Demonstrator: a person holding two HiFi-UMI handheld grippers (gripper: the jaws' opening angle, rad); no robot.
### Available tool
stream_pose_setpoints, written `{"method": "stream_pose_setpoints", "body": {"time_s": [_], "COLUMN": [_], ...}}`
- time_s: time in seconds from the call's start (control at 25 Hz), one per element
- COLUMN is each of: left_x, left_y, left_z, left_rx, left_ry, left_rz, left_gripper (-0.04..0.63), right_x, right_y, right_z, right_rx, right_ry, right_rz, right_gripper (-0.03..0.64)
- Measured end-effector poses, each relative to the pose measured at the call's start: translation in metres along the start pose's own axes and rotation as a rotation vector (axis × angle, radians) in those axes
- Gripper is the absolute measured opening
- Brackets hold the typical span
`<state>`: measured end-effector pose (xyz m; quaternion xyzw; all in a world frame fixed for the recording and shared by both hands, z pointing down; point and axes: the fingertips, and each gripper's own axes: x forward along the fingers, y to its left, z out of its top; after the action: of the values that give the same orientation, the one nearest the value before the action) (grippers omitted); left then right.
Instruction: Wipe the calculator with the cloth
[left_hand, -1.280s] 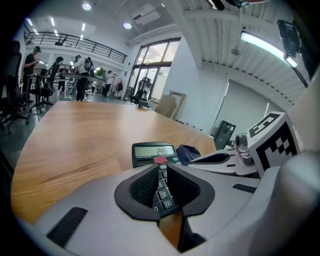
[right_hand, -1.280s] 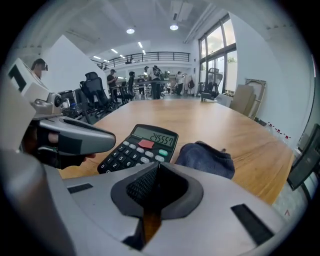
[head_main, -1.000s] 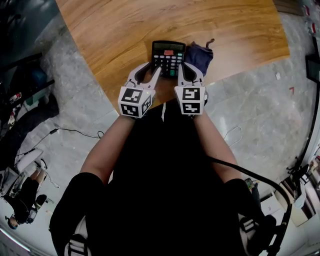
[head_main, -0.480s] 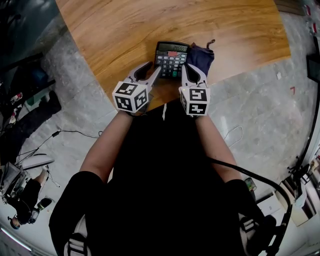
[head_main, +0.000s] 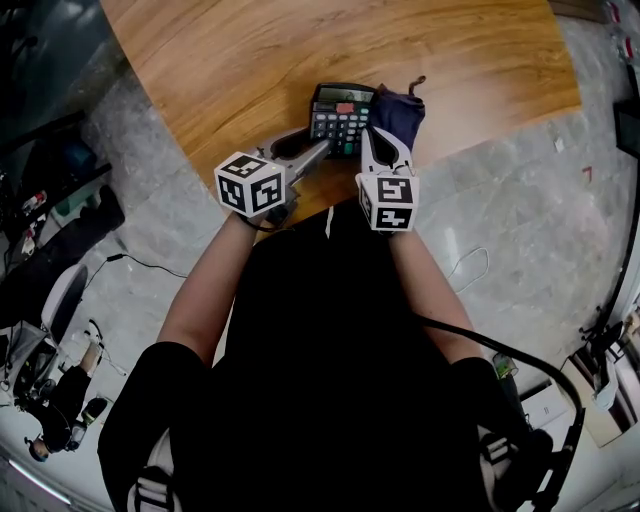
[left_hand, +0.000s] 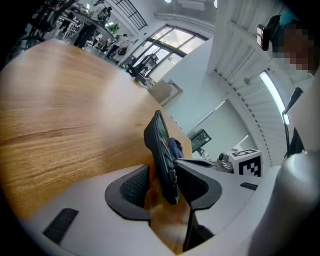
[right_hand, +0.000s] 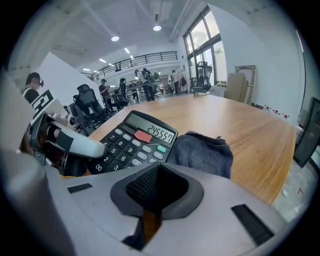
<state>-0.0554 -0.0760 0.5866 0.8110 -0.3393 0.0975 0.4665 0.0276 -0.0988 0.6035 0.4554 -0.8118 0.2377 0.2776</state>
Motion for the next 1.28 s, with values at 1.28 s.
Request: {"method": "stream_pose_setpoints", "body": {"time_s": [1.28], "left_x": [-0.033], "left_y": [-0.032], "left_z": [0.031], "left_rx": [-0.146], "left_ry": [-0.234], "left_rz": [-0.100], "left_gripper": [0.071], "right_x": [-0.013], "right_y": [-0.035], "right_z": [-0.015], "right_rx": [-0.064], "right_ry": [0.155], "right_rz": [-0.116], "right_gripper": [0.097]}}
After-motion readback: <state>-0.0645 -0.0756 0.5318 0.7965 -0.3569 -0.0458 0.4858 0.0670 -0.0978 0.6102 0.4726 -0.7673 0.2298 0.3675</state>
